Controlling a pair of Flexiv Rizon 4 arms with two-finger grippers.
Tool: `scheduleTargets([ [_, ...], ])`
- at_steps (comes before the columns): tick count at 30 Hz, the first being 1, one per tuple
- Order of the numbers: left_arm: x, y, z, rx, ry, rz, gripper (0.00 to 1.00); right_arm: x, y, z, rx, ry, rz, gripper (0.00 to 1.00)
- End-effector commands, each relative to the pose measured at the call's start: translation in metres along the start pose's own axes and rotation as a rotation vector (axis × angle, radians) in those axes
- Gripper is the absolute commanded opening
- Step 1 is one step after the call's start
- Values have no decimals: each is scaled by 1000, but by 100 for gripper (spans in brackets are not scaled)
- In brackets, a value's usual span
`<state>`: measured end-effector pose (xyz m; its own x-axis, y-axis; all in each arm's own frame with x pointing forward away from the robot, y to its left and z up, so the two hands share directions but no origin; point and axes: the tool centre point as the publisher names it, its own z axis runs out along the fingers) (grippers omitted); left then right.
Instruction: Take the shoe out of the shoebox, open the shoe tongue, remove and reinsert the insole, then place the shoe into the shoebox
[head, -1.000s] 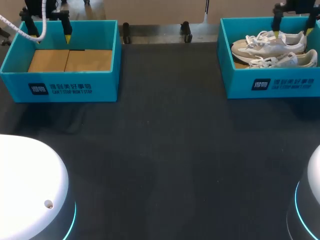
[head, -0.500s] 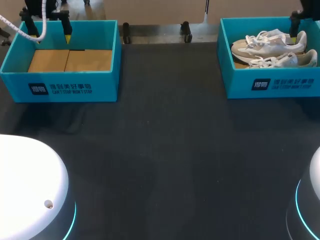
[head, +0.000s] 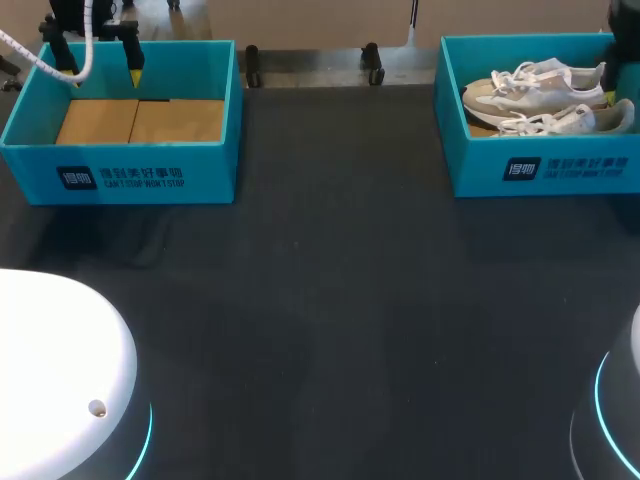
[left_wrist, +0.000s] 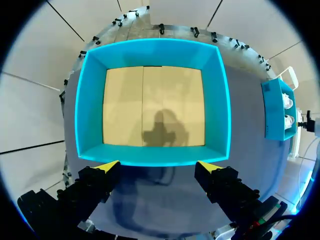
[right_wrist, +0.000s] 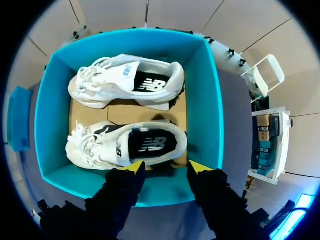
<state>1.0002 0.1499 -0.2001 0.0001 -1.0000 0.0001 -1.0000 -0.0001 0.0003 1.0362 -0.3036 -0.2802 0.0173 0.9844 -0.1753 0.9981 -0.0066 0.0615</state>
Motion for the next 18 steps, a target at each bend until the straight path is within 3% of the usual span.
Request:
scheduleTargets([
  [1,0,0,0,0,0,0,100,-4,9,13,12,2,-7,47],
  [10,0,0,0,0,0,0,100,-18,17,30,18,-7,-18,47],
  [18,0,0,0,0,0,0,100,-19,17,48,33,19,-35,46],
])
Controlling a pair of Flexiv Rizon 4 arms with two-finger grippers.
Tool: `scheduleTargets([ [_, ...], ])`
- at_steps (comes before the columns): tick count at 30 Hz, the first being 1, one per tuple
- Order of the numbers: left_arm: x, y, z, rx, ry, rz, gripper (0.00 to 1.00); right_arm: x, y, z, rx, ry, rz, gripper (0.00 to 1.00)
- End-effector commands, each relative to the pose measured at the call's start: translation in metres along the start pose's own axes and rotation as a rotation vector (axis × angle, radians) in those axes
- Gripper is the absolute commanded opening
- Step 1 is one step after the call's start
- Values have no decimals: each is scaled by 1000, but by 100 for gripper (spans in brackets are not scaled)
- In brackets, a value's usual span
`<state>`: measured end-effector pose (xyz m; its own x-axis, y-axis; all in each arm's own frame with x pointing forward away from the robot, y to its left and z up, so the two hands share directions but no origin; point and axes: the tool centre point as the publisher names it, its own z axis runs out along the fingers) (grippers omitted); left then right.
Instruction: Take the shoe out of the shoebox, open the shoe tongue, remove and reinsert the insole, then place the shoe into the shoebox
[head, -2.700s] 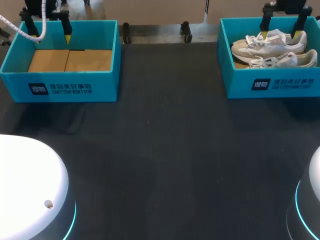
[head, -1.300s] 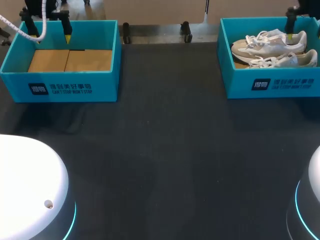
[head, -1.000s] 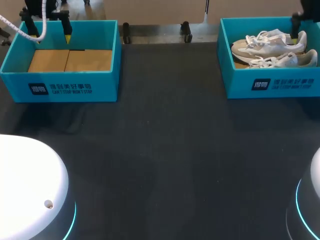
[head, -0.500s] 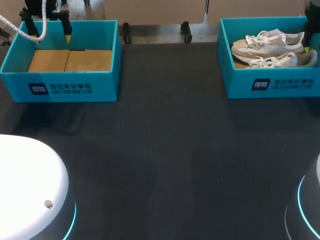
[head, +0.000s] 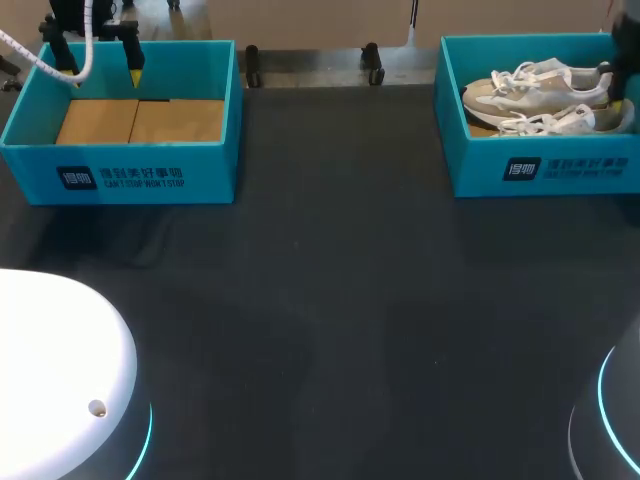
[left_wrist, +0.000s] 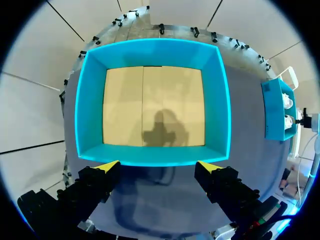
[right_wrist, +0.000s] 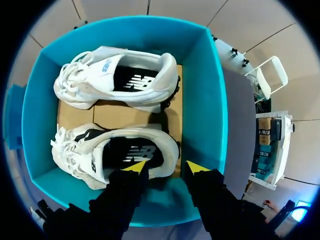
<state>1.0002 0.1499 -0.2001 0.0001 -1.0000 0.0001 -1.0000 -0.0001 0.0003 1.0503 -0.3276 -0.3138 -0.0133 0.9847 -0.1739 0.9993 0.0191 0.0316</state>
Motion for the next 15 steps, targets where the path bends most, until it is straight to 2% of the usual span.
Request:
scheduleTargets([
  [1,0,0,0,0,0,0,100,-1,5,11,9,19,-9,46],
  [7,0,0,0,0,0,0,100,-4,5,21,16,14,-22,44],
  [15,0,0,0,0,0,0,100,-6,6,33,31,10,-55,48],
])
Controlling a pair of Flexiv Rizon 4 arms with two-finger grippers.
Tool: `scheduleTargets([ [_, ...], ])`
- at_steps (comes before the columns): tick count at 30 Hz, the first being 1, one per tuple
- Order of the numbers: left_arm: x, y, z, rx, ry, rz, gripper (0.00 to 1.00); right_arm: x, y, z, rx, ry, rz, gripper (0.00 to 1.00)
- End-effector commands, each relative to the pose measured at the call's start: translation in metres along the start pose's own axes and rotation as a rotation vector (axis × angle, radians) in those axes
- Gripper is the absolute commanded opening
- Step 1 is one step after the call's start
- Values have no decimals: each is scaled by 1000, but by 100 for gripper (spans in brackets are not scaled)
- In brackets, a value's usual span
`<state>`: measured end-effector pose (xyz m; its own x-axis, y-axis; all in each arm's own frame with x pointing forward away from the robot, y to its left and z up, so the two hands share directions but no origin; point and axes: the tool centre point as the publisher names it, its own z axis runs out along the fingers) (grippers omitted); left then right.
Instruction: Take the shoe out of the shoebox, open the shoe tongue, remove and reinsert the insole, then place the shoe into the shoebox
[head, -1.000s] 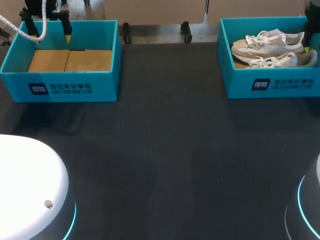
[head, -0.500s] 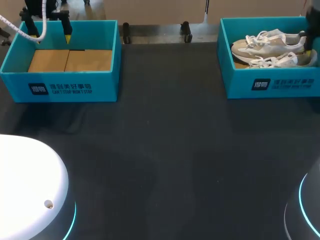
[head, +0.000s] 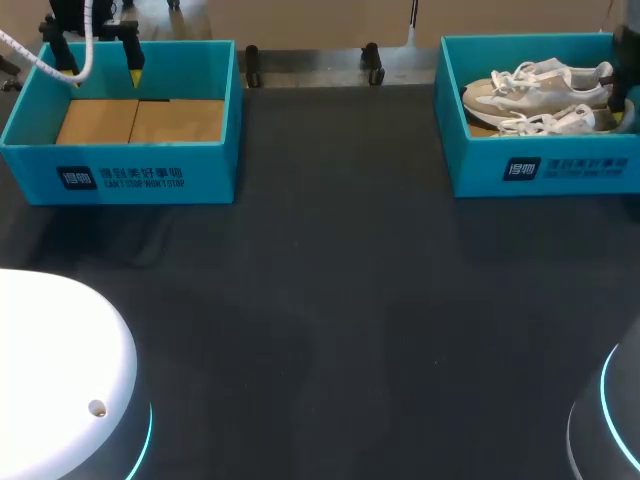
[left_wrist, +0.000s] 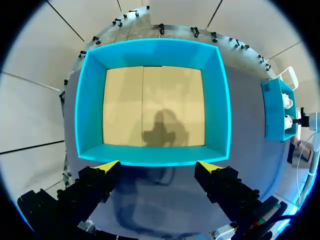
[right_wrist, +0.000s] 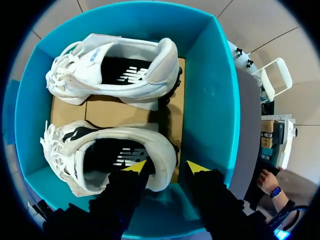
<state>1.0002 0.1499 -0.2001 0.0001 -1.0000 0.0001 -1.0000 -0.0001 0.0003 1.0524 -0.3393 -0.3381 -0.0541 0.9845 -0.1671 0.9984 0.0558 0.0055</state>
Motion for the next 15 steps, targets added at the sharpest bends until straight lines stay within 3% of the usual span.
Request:
scheduleTargets([
  [1,0,0,0,0,0,0,100,2,5,9,16,0,-18,48],
  [15,0,0,0,0,0,0,100,5,3,31,65,-23,-42,45],
])
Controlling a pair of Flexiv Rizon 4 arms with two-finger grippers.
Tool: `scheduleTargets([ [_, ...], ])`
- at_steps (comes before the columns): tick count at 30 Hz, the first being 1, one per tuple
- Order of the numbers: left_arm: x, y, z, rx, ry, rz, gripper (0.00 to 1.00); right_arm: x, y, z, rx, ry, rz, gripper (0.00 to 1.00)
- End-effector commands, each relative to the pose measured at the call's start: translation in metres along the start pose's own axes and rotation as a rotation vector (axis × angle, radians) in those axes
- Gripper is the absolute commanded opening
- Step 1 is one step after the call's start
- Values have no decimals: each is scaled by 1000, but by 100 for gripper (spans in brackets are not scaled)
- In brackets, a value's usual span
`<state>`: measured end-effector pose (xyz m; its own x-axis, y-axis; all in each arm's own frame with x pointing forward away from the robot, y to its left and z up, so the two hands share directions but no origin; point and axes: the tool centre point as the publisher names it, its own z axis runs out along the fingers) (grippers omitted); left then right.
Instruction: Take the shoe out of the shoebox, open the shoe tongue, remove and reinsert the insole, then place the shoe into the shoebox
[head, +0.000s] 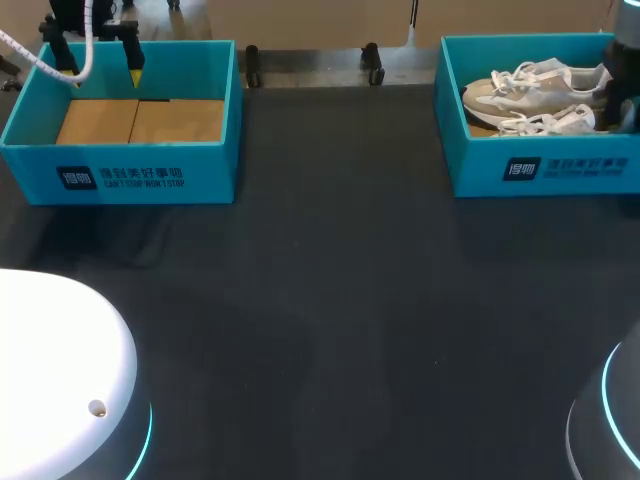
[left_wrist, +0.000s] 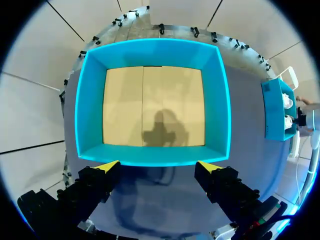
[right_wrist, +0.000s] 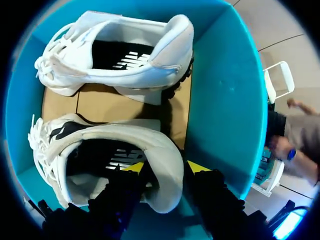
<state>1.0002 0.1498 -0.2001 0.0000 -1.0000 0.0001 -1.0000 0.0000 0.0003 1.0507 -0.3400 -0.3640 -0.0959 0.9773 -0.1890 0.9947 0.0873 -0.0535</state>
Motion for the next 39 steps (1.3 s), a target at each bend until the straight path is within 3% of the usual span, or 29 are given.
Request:
scheduleTargets([
  [1,0,0,0,0,0,0,100,1,5,6,16,0,1,36],
  [3,0,0,0,0,0,0,100,1,5,7,19,2,4,28],
  [5,0,0,0,0,0,0,100,0,4,8,28,-2,8,0],
  [12,0,0,0,0,0,0,100,-4,-4,1,41,-14,33,0],
  [18,0,0,0,0,0,0,100,-9,-12,-27,42,0,87,0],
  [24,0,0,0,0,0,0,100,-13,-14,-63,56,-12,146,0],
  [39,0,0,0,0,0,0,100,2,-24,-178,-2,-60,248,0],
])
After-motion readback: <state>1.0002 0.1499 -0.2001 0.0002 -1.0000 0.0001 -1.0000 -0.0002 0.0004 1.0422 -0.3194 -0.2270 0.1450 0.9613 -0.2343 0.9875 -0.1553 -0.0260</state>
